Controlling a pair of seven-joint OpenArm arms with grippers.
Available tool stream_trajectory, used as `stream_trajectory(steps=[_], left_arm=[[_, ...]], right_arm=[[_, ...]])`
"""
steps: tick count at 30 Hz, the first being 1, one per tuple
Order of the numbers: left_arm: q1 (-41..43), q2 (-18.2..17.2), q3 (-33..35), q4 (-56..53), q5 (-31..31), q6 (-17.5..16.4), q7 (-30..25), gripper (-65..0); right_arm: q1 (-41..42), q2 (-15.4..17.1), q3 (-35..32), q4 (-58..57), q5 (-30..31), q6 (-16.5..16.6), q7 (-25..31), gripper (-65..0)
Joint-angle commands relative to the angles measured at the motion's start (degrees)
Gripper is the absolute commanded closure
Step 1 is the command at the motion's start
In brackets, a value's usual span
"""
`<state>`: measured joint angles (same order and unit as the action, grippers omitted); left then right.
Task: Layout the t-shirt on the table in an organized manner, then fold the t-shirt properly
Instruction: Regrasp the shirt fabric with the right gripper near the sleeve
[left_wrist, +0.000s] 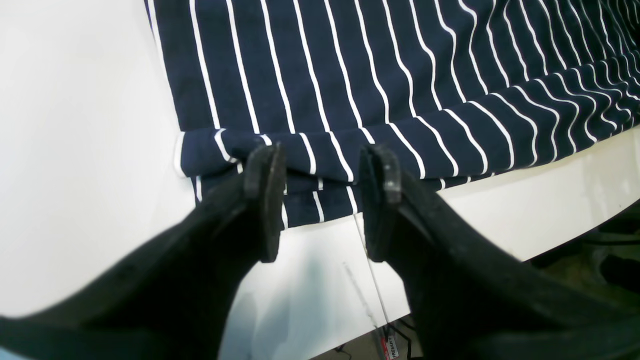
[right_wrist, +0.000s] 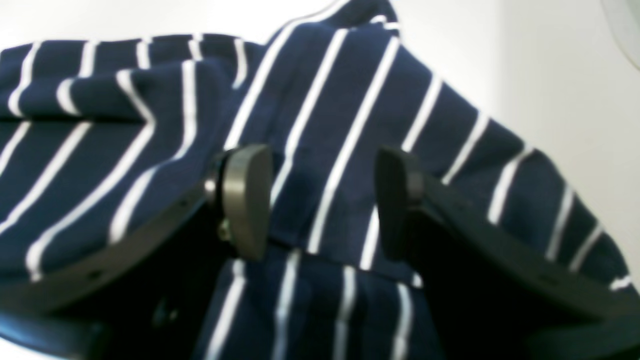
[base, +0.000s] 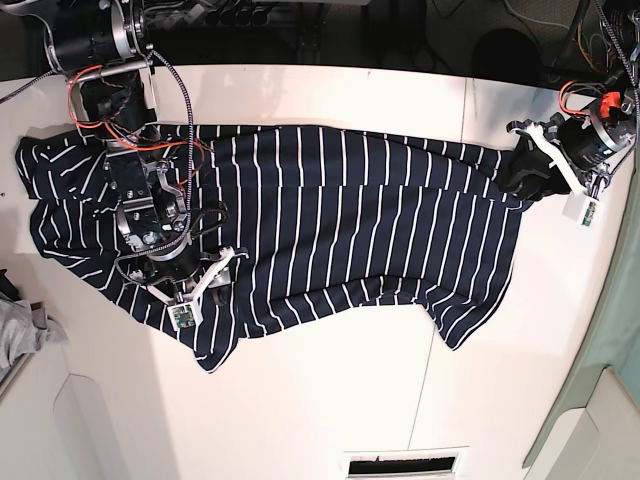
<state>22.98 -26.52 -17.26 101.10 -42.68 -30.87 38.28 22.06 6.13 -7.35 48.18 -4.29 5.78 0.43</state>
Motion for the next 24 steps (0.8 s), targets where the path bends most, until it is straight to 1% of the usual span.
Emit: stream_trajectory(steps=[1, 4, 6, 11, 12, 14, 16, 17, 18, 21, 24], left_arm=[[-0.26, -0.79, -0.42, 0.76, -0.83, -0.39, -1.22, -27.1], [-0.24, -0.81, -0.44, 0.76, -0.81, -0.42, -1.20, -27.1], [-0.26, -0.81, -0.44, 0.76, -0.79, -0.42, -1.20, -27.1], [-0.26, -0.81, -0.44, 0.76, -0.79, -0.39, -1.20, -27.1], [-0.26, -0.81, -0.44, 0.76, -0.79, -0.39, -1.20, -27.1], [-0.26, -0.81, -0.44, 0.76, -0.81, -0.42, -1.20, -27.1], [-0.26, -0.79, -0.44, 0.76, -0.81, -0.39, -1.22, -27.1], [-0.26, -0.81, -0.44, 0.76, -0.81, -0.42, -1.22, -27.1], [-0.26, -0.81, -0.44, 0.76, -0.81, -0.39, -1.22, -27.1], [-0.26, -0.81, -0.44, 0.76, -0.81, -0.39, -1.22, -27.1], [-0.26, -0.81, -0.44, 0.76, -0.81, -0.39, -1.22, -27.1]], right_arm=[[1.55, -0.46, 0.11, 0.72, 0.24, 0.39, 1.51, -33.0], [1.55, -1.16, 0.11, 0.72, 0.24, 0.55, 1.51, -33.0], [1.55, -1.42, 0.11, 0.72, 0.22, -0.20, 1.51, -33.0], [1.55, -1.53, 0.11, 0.72, 0.17, -4.72, 1.49, -32.8], [1.55, -1.53, 0.11, 0.72, -0.07, -5.44, 1.44, -31.4], [1.53, -1.53, 0.11, 0.72, -1.36, -5.62, 0.94, -23.7], [1.42, -1.53, 0.11, 0.72, -1.31, -5.60, 0.81, -14.8], [1.38, -1.53, 0.11, 0.70, -1.31, -5.60, 0.83, -11.5], [1.27, -1.53, 0.11, 0.70, -1.31, -5.57, 0.83, -9.4], [1.22, -1.55, 0.11, 0.70, -1.33, -5.11, 0.83, -6.2], [1.22, -1.55, 0.11, 0.70, -1.31, -3.65, 0.83, -0.7]])
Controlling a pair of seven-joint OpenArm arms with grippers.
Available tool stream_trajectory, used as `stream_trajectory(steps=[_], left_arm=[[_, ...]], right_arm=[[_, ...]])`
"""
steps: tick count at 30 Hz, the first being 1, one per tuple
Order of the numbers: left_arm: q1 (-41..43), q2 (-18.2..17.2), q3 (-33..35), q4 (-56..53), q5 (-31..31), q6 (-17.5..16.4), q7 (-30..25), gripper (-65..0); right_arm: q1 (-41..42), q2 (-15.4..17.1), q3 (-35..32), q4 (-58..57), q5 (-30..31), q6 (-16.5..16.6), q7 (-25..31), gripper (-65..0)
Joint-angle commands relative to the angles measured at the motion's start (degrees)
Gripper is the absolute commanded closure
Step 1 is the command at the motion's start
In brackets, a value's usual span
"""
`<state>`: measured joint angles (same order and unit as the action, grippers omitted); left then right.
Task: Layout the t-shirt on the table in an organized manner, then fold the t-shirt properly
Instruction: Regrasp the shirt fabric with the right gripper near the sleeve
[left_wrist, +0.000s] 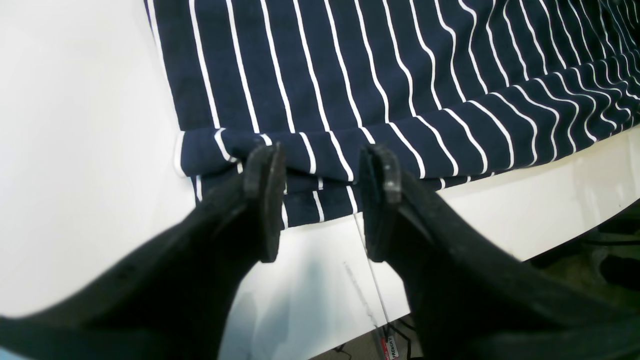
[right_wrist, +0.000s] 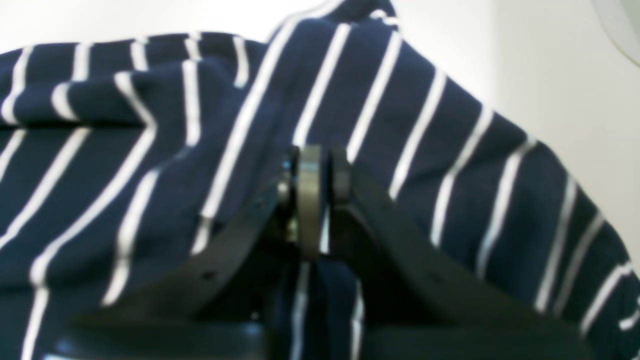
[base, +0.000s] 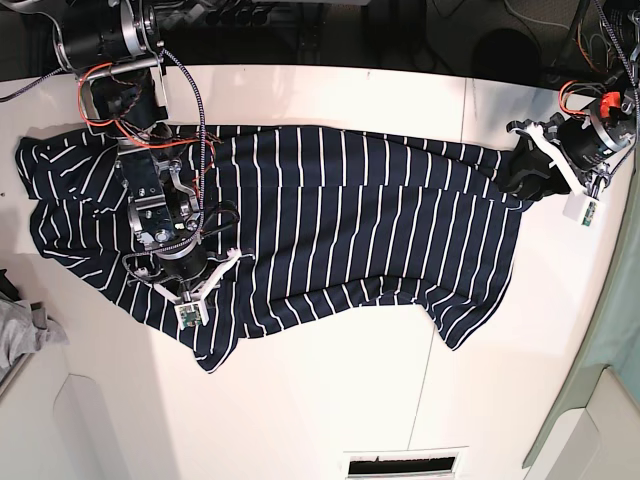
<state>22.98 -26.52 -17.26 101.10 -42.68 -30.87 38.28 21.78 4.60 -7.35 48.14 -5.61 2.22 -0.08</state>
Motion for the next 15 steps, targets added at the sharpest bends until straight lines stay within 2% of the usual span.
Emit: stream_trajectory(steps=[1, 3, 5, 9, 10, 11, 15], left_arm=[[-0.26, -0.81, -0.44, 0.76, -0.81, -0.42, -1.22, -27.1], [-0.28, -0.81, -0.44, 0.76, -0.81, -0.39, -1.25, -27.1], [-0.26, -0.81, -0.44, 0.76, -0.81, -0.39, -1.25, -27.1], [-0.26, -0.81, -0.44, 0.76, -0.81, -0.39, -1.25, -27.1], [-0.26, -0.81, -0.44, 0.76, -0.81, -0.39, -1.22, -27.1], [-0.26, -0.81, -0.44, 0.76, -0.81, -0.39, -1.25, -27.1], [-0.26, -0.79, -0.44, 0.76, -0.85, -0.39, -1.25, -27.1]], right_arm=[[1.51, -0.04, 0.11, 0.74, 0.02, 0.81, 1.33, 0.0], [1.53, -0.04, 0.11, 0.76, 0.02, 1.42, 1.38, -0.2], [1.53, -0.07, 0.11, 1.03, 0.07, 1.40, 1.40, -5.8], [1.55, -0.33, 0.11, 1.62, 3.69, 1.36, 1.36, -32.6], [1.55, -0.39, 0.11, 1.64, 5.11, 1.42, 1.36, -37.4], [1.53, -0.66, 0.11, 1.62, 5.66, 1.60, 1.36, -40.0], [1.55, -2.27, 0.11, 1.62, 2.82, 1.62, 1.31, -40.5]])
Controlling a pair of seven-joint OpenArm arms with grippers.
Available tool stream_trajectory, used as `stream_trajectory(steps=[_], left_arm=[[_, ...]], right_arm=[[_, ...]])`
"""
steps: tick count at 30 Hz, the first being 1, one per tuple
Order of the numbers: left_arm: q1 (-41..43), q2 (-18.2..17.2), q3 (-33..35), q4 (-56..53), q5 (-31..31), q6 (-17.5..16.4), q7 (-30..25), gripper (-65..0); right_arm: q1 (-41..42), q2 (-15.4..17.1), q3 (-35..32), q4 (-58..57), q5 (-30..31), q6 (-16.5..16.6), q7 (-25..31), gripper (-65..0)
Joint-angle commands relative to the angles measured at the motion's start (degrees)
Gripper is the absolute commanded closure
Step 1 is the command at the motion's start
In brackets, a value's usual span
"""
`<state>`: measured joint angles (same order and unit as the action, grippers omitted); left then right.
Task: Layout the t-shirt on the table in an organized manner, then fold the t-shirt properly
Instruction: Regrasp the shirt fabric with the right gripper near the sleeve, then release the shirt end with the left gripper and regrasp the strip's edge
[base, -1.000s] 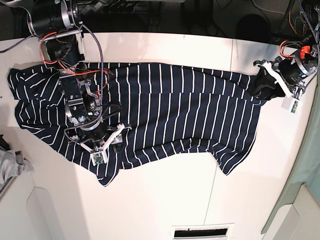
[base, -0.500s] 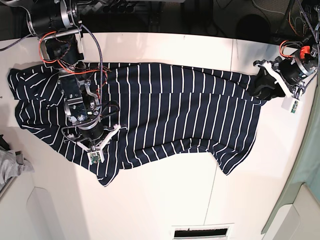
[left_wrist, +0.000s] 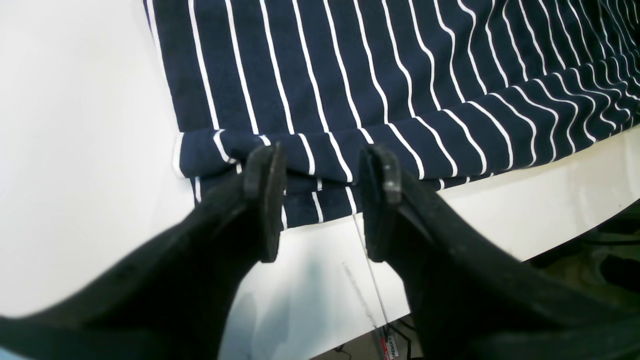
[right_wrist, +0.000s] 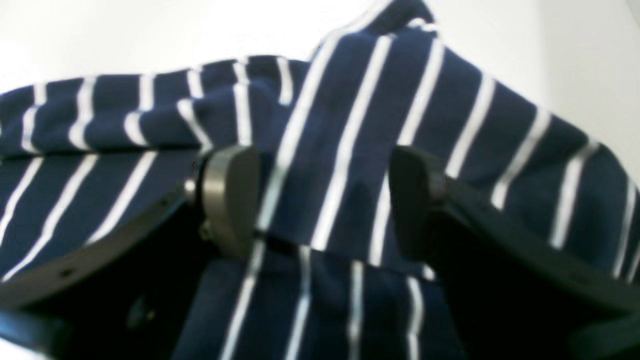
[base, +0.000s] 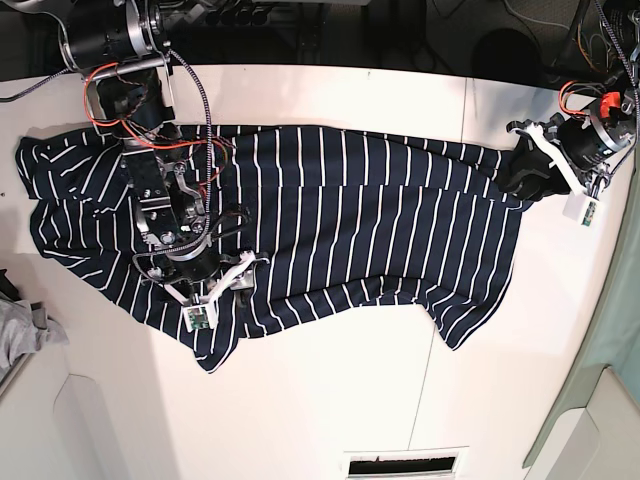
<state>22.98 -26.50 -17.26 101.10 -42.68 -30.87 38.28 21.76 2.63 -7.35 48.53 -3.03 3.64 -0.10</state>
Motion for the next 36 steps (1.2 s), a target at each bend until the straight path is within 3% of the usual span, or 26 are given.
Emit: stream_trajectory(steps=[1, 3, 7, 15, 20, 34, 36], left_arm=[[-0.26, -0.81, -0.44, 0.76, -0.85, -0.42, -1.25, -27.1], [-0.26, -0.81, -0.44, 0.76, -1.27, -0.39, -1.25, -27.1], [-0.26, -0.83, -0.44, 0.76, -1.66, -0.39, -1.25, -27.1], [-0.26, -0.83, -0.44, 0.76, -1.90, -0.42, -1.25, -27.1], [-0.26, -0.83, -0.44, 0.76, -2.38, -0.42, -1.22, -27.1], [-0.28, -0.83, -0.44, 0.76, -2.29, -0.39, -1.27, -27.1], [-0.39, -0.83, -0.44, 0.76, -2.29, -0.39, -1.20, -27.1]], right_arm=[[1.57, -0.81, 0.11, 1.20, -1.22, 0.17, 1.33, -40.5], [1.55, -1.57, -0.20, 1.09, -2.80, -0.22, 1.31, -40.5], [1.55, -1.38, -0.55, 0.24, -3.37, -5.33, 0.92, -40.3], [1.53, 0.42, -0.55, -3.74, -4.70, -5.64, -0.46, -40.3], [1.57, 0.72, -0.55, -3.61, -4.72, -9.70, 0.76, -40.3], [1.55, 0.70, -0.55, -3.54, -4.70, -9.90, 1.62, -40.2], [1.55, 0.70, -0.55, -3.54, -4.70, -9.90, 1.62, -36.9]])
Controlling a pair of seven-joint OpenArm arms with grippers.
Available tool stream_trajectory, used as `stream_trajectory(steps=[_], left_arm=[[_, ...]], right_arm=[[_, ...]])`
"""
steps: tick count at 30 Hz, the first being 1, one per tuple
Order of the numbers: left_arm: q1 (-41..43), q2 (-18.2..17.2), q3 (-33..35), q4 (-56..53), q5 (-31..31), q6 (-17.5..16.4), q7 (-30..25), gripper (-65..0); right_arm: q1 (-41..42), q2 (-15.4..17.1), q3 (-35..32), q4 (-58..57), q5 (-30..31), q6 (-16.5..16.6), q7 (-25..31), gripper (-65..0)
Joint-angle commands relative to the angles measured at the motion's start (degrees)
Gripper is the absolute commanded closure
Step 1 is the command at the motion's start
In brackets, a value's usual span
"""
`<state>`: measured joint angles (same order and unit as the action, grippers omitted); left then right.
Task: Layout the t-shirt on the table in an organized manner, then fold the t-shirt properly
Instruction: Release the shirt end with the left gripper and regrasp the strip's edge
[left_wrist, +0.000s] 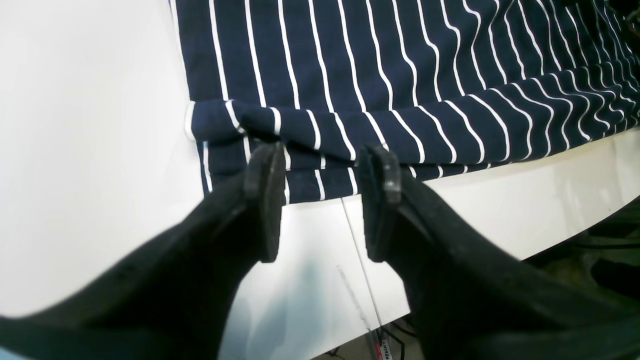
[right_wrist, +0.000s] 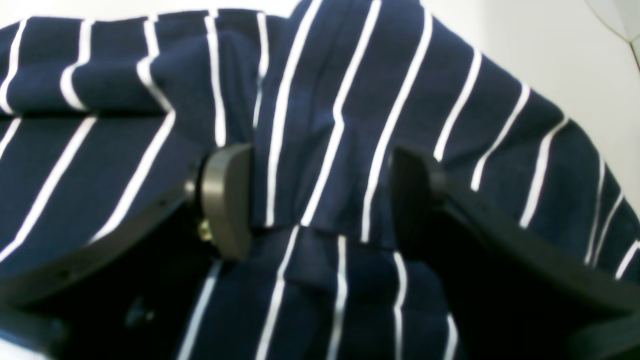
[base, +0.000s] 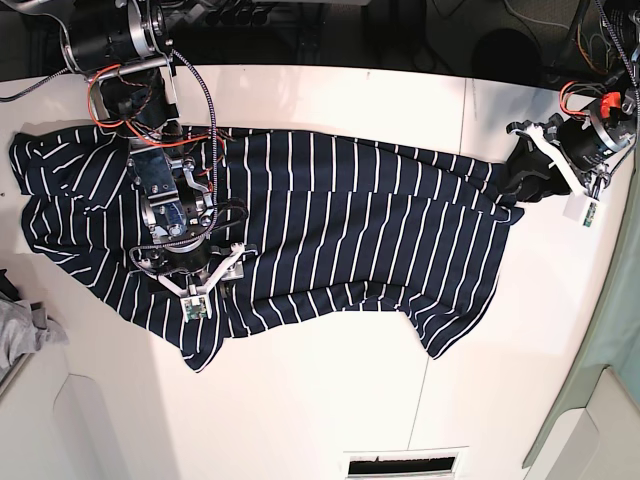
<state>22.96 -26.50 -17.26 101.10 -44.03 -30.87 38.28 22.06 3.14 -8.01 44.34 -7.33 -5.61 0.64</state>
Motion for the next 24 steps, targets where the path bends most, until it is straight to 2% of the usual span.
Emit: stream_trajectory(steps=[1, 5, 7, 10, 14, 18, 22, 24], left_arm=[[-0.63, -0.81, -0.42, 0.76, -0.92, -0.39, -1.16, -27.1], [-3.48, -0.70, -0.31, 0.76, -0.98, -0.37, -1.20, -27.1], [-5.92, -0.07, -0.26, 0.48, -0.96, -0.28, -1.22, -27.1], [-10.16, 1.03, 1.99, -1.60, -0.92, 1.09, -1.22, -27.1], [-15.10, 2.56, 10.19, -7.48, -0.76, 1.31, -1.22, -27.1], [-18.51, 5.31, 17.79, -12.28, 3.56, 1.31, -1.55, -27.1], [-20.28, 7.78, 19.61, -15.96, 9.44, 1.33, -6.05, -27.1], [-21.66, 7.89, 19.58, -17.99, 10.08, 1.42, -6.82, -27.1]], right_arm=[[1.25, 0.15, 0.11, 0.66, -0.39, -0.66, 0.87, -32.8], [1.25, 0.00, 0.11, 0.66, -0.31, -0.59, 0.87, -13.6], [1.25, 0.00, 0.11, 0.66, -0.33, -0.59, 0.87, -9.9], [1.25, 0.00, 0.11, 0.66, -0.39, -0.61, 0.87, -9.9], [1.25, -0.04, 0.11, 0.66, -0.37, -0.57, 0.85, -10.0], [1.22, -0.02, 0.11, 0.66, -0.37, 0.70, 0.85, -10.0], [1.22, -0.09, 0.11, 0.66, -0.37, 2.10, 0.83, -10.0], [1.22, -0.15, 0.11, 0.66, -0.37, 2.43, 0.85, -10.0]])
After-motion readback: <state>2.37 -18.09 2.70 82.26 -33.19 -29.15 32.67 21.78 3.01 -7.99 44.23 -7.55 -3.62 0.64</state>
